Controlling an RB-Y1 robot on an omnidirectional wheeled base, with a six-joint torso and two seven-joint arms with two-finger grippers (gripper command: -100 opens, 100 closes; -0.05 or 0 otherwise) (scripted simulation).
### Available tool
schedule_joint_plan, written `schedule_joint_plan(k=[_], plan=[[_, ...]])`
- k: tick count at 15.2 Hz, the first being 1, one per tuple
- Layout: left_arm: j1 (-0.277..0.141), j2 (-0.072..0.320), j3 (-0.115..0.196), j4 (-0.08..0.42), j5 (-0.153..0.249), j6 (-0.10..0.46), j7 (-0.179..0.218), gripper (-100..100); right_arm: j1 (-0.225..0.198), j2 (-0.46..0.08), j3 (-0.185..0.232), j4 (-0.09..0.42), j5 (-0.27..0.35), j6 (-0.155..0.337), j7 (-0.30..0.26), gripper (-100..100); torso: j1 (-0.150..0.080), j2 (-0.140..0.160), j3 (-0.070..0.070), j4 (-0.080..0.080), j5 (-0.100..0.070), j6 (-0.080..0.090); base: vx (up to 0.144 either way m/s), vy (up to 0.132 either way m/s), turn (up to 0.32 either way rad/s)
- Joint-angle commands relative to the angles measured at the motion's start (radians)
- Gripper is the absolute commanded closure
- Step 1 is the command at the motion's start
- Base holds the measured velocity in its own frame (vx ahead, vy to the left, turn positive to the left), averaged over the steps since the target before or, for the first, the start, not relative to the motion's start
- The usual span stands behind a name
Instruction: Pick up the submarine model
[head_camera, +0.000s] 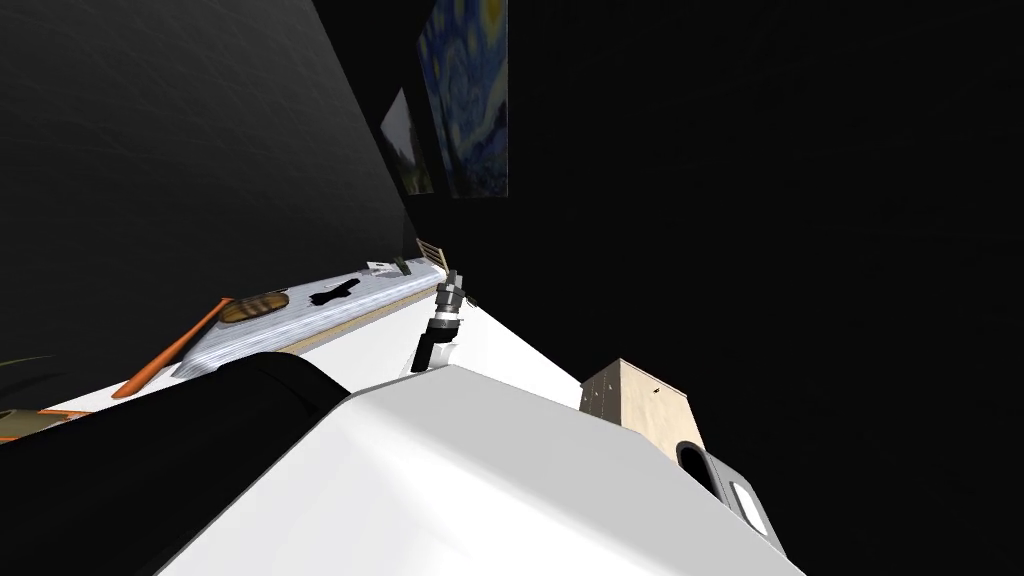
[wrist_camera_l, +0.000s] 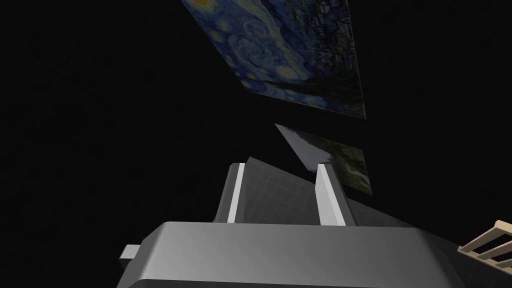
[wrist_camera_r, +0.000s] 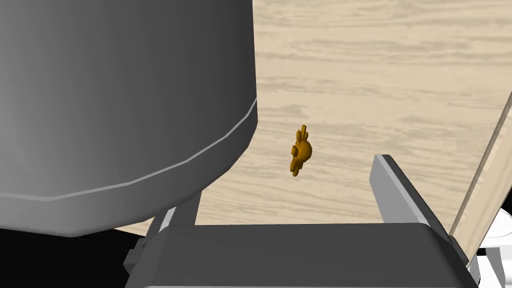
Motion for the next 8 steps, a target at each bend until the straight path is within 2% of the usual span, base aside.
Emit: schedule_joint_plan(k=[1,2,3,7,8], plan=[[0.0,0.0,0.0,0.0,0.0,0.0,0.0,0,-0.01,-0.006,0.038,-0.012,0.001,0.02,-0.03,-100,0.0,0.0,0.0,0.0,0.0,0.0,0.011,-0.04,0.008],[0.0,0.0,0.0,0.0,0.0,0.0,0.0,0,-0.004,0.0,0.013,-0.002,0.0,0.006,-0.005,-100,0.001,0.0,0.0,0.0,0.0,0.0,0.005,-0.019,0.002],[0.0,0.0,0.0,0.0,0.0,0.0,0.0,0,-0.005,-0.001,0.018,-0.004,0.0,0.009,-0.01,100,0.003,0.001,0.0,0.0,0.001,0.0,0.002,-0.009,0.002],[0.0,0.0,0.0,0.0,0.0,0.0,0.0,0,-0.005,-0.001,0.018,-0.004,0.0,0.009,-0.01,100,0.005,0.002,0.001,0.001,0.001,0.0,0.0,-0.001,0.0],[0.0,0.0,0.0,0.0,0.0,0.0,0.0,0,-0.014,-0.032,0.038,-0.029,0.001,0.007,-0.035,100,0.005,0.002,0.001,0.001,0.002,0.0,-0.01,0.026,-0.051]])
